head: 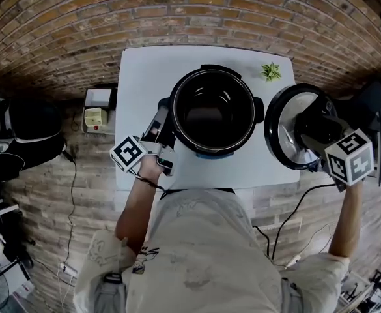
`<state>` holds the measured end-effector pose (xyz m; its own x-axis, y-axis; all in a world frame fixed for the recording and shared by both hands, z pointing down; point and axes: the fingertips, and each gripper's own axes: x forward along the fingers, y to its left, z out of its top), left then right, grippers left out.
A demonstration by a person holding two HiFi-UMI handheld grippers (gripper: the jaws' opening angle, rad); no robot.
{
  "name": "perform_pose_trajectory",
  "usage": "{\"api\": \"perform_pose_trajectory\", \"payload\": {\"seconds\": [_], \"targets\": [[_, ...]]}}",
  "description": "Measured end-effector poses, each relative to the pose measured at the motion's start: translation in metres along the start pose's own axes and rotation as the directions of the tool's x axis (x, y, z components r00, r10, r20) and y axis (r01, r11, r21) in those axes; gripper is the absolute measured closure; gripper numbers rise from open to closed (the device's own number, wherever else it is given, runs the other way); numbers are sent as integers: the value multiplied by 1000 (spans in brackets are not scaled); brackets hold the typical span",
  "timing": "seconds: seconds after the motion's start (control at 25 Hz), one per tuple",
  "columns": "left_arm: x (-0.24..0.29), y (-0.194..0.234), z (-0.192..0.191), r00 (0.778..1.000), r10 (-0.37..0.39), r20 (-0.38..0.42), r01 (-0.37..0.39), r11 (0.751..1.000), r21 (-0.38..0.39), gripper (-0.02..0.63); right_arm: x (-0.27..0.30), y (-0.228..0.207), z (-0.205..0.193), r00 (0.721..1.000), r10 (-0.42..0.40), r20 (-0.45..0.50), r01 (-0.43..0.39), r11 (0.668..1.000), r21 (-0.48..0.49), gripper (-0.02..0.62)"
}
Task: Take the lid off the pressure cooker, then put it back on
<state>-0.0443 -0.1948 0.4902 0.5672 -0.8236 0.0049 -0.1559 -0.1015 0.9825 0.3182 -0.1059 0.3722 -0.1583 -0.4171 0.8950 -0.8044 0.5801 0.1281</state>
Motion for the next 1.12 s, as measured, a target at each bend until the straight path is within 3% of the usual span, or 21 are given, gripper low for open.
{"api": "perform_pose_trajectory", "payload": {"seconds": [0.24, 0.4, 0.6, 0.88, 1.12], "targets": [[1, 0, 0, 1000, -6, -3, 6, 1000, 15, 517, -7, 35, 65, 991, 114, 65, -109, 991, -80, 304], [3, -2, -1, 1000, -24, 3, 24, 1000, 8, 518, 18, 67, 98, 976, 215, 46, -205, 965, -165, 304], [0, 3, -1, 1000, 16, -1, -16, 1000, 26, 518, 51, 110, 127, 949, 317, -6, -310, 924, -226, 304], [-1, 3, -1, 1000, 23, 1, -23, 999, 23, 518, 88, 139, 150, 929, 357, -99, -371, 890, -264, 304], [-2, 2, 0, 1000, 16, 1, -16, 1000, 19, 518, 107, 154, 166, 917, 368, -153, -397, 883, -249, 304]]}}
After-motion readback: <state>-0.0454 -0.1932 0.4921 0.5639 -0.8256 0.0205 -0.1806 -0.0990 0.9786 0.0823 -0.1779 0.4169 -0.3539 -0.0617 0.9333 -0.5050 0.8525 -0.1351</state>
